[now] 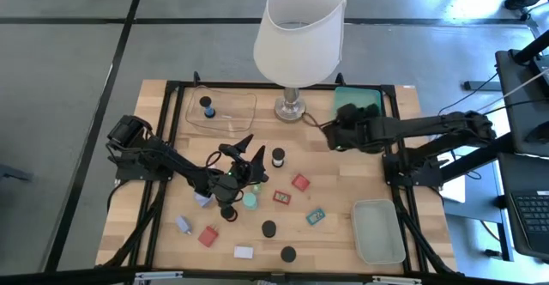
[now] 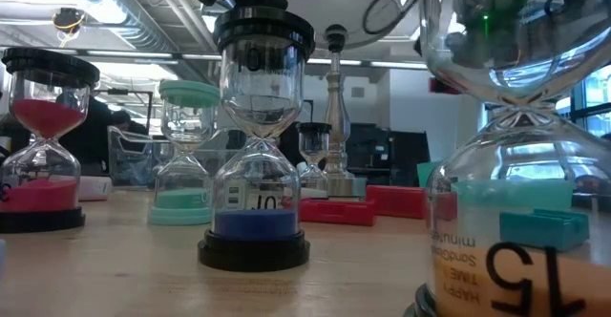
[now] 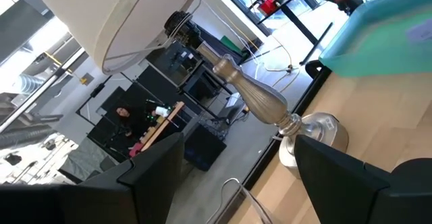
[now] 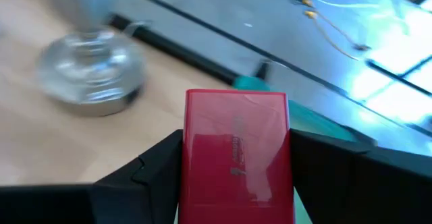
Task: Pick & Place Office items
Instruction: Put the top red charger adapter into the green bin
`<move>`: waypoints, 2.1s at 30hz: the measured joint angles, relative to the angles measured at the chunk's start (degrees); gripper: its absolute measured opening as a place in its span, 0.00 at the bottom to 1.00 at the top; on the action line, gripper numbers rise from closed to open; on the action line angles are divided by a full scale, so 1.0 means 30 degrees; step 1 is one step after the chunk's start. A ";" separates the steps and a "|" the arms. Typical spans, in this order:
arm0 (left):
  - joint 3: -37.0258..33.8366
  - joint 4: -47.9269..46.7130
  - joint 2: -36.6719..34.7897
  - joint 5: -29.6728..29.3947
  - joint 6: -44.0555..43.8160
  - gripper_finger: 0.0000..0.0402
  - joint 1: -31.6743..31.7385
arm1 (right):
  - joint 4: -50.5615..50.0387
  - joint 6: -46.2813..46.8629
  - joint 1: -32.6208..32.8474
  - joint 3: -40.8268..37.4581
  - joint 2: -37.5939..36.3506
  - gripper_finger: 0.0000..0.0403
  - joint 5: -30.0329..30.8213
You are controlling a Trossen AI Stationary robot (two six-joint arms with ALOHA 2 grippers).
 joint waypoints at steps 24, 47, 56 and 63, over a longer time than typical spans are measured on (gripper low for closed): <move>-0.0022 -0.0342 0.0000 0.0000 -0.0517 0.69 0.0015 | 1.3314 -0.7057 -1.0912 -0.6623 -0.0168 0.54 -0.6766; -0.0036 -0.0408 0.0000 0.0005 -0.0539 0.69 0.0015 | 1.5474 -0.6368 -1.2578 -0.6637 0.4054 0.55 -0.7738; -0.0299 -0.0423 -0.0007 0.0001 -0.0815 0.69 0.0013 | 1.5876 -0.6867 -1.2595 -0.6637 0.4112 0.58 -0.7684; -0.0299 -0.0423 -0.0007 0.0007 -0.0817 0.69 0.0015 | 1.5934 -0.7075 -1.2596 -0.6637 0.4114 0.67 -0.7669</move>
